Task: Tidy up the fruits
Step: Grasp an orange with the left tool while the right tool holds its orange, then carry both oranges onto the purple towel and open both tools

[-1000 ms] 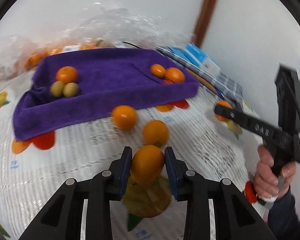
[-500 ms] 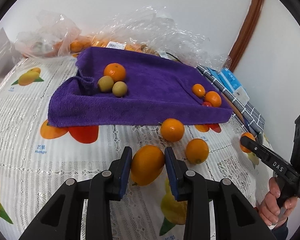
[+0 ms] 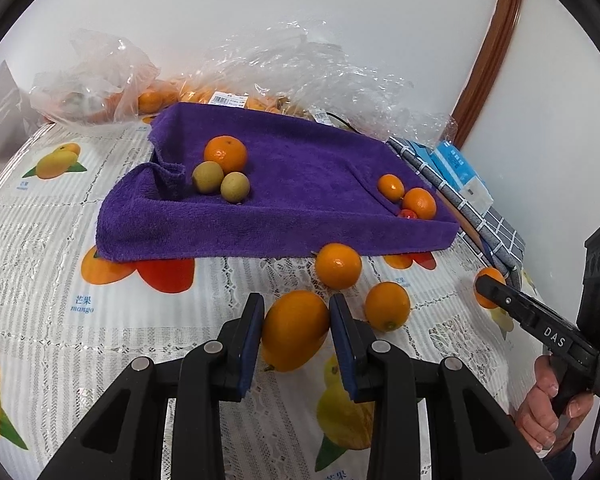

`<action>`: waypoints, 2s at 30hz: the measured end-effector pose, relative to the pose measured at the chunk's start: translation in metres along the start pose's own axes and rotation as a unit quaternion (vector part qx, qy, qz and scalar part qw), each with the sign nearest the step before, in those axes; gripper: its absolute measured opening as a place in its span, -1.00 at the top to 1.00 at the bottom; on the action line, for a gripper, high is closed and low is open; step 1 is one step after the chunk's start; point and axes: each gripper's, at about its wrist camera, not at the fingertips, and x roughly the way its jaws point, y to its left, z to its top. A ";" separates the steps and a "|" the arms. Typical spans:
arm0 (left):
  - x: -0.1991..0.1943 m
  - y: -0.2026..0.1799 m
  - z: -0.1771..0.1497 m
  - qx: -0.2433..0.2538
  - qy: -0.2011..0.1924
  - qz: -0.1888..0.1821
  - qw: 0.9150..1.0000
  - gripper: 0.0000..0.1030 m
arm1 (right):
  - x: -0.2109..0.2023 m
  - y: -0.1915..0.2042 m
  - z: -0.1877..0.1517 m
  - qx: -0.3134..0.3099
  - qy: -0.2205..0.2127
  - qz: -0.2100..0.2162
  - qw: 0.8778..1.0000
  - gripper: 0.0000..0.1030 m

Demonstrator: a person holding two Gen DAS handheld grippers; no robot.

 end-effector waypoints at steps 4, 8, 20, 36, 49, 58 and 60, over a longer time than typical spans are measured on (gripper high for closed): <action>0.001 -0.001 0.002 0.007 -0.001 0.001 1.000 0.38 | -0.001 0.002 0.000 -0.005 -0.004 -0.002 1.000 0.22; 0.001 0.001 0.002 -0.001 -0.004 0.002 1.000 0.38 | -0.002 0.002 0.000 -0.006 -0.007 0.001 1.000 0.22; 0.001 0.005 0.002 -0.004 -0.005 -0.003 1.000 0.38 | -0.009 0.006 -0.001 -0.013 -0.021 0.014 1.000 0.21; -0.015 0.007 0.005 -0.014 -0.044 -0.008 0.999 0.38 | -0.024 0.023 0.019 -0.010 -0.040 0.038 0.998 0.22; -0.048 0.015 0.042 -0.028 -0.108 0.035 0.993 0.38 | -0.028 0.028 0.076 -0.007 -0.074 0.035 0.997 0.21; -0.029 0.013 0.107 -0.062 -0.128 -0.007 0.990 0.38 | 0.001 0.047 0.119 -0.028 -0.094 0.027 0.995 0.21; -0.016 0.010 0.115 -0.069 -0.126 -0.023 0.989 0.38 | 0.012 0.052 0.129 -0.032 -0.097 0.028 0.994 0.21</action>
